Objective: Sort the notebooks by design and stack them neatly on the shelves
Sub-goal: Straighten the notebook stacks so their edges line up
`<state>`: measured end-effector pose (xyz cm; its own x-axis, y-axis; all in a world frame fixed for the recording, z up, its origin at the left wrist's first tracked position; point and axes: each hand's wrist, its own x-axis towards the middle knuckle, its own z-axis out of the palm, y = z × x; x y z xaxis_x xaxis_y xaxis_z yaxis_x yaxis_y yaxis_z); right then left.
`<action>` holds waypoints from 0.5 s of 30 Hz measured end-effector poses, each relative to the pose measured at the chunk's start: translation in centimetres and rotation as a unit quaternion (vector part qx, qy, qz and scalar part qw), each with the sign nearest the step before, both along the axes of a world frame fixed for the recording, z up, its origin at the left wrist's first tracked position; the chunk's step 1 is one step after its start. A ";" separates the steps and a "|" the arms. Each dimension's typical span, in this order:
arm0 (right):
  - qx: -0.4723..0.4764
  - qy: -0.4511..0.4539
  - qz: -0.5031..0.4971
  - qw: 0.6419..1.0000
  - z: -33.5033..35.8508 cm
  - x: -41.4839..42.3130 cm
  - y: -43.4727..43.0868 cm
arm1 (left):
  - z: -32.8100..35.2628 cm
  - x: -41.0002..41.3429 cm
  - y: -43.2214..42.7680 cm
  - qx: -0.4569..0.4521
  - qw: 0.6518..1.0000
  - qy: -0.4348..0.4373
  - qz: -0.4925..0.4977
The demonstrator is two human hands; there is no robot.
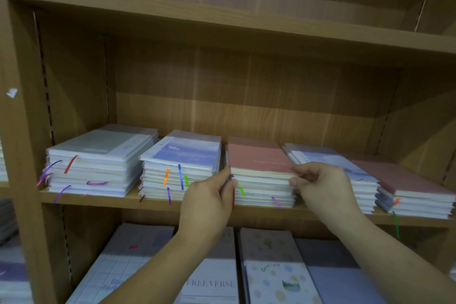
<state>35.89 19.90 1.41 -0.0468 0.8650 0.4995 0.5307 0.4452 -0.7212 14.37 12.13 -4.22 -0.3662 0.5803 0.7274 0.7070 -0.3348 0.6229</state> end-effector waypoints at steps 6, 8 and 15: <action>0.015 -0.043 -0.001 0.999 0.2 0.0 -0.4 | -0.4 -0.1 0.0 -0.008 1.000 0.006 -0.014; 0.014 -0.035 -0.006 0.999 0.2 -0.2 -0.4 | -0.4 0.0 0.0 -0.007 1.000 -0.002 -0.016; 0.025 -0.037 -0.011 0.999 0.0 -0.5 -0.9 | -0.5 0.1 0.0 0.004 0.999 -0.033 0.003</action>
